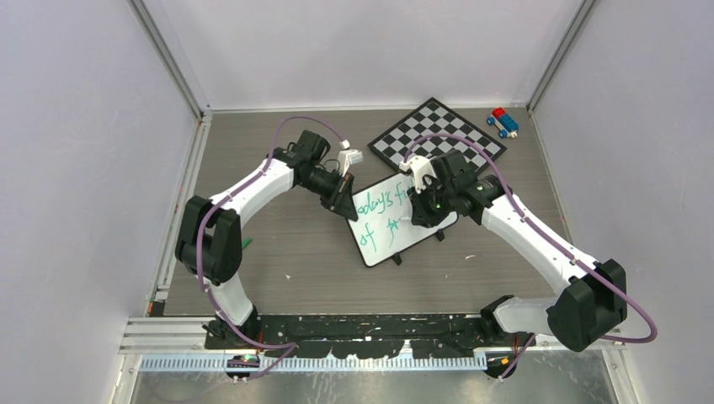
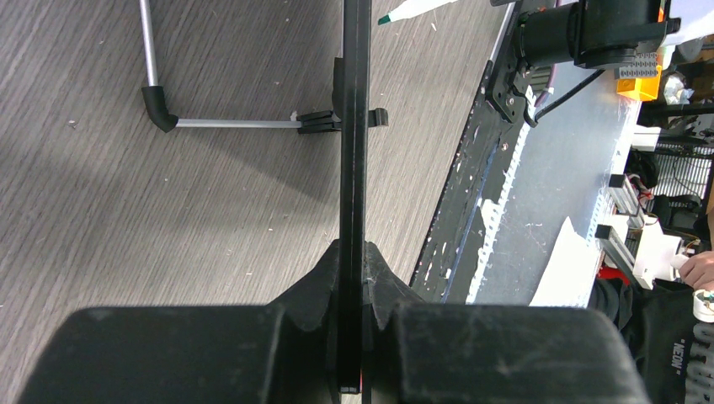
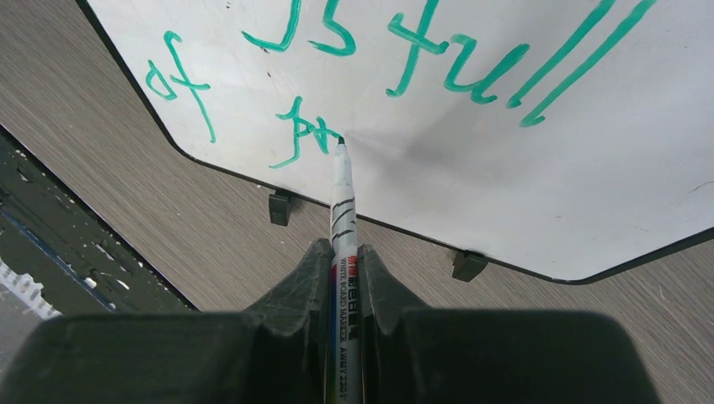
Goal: Write a sentence on the whiteboard
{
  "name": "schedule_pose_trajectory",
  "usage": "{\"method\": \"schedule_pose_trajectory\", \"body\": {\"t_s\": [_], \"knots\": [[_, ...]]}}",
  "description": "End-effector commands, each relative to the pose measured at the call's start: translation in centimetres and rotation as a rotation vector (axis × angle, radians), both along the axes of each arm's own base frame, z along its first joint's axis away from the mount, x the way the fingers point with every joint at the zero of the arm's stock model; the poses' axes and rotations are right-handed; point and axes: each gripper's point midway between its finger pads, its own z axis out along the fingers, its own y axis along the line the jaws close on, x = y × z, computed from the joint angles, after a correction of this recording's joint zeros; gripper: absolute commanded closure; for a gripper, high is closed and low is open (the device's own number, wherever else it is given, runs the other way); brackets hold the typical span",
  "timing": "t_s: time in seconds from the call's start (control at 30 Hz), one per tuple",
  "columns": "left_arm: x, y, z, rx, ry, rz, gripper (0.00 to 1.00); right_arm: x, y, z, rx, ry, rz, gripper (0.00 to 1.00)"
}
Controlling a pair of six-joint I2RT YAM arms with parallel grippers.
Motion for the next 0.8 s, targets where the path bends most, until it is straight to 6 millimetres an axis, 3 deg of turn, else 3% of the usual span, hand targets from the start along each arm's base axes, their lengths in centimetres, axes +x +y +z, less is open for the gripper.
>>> {"method": "schedule_pose_trajectory", "body": {"t_s": [0.0, 0.4, 0.77], "knots": [[0.6, 0.3, -0.3, 0.034, -0.031, 0.019, 1.0, 0.9, 0.0, 0.6, 0.004, -0.041, -0.015, 1.0], [0.9, 0.2, -0.4, 0.033, -0.028, 0.019, 1.0, 1.4, 0.0, -0.2, -0.02, -0.042, -0.02, 1.0], [0.7, 0.3, -0.5, 0.037, -0.026, 0.017, 1.0, 0.5, -0.3, -1.8, -0.057, -0.01, 0.002, 1.0]]}}
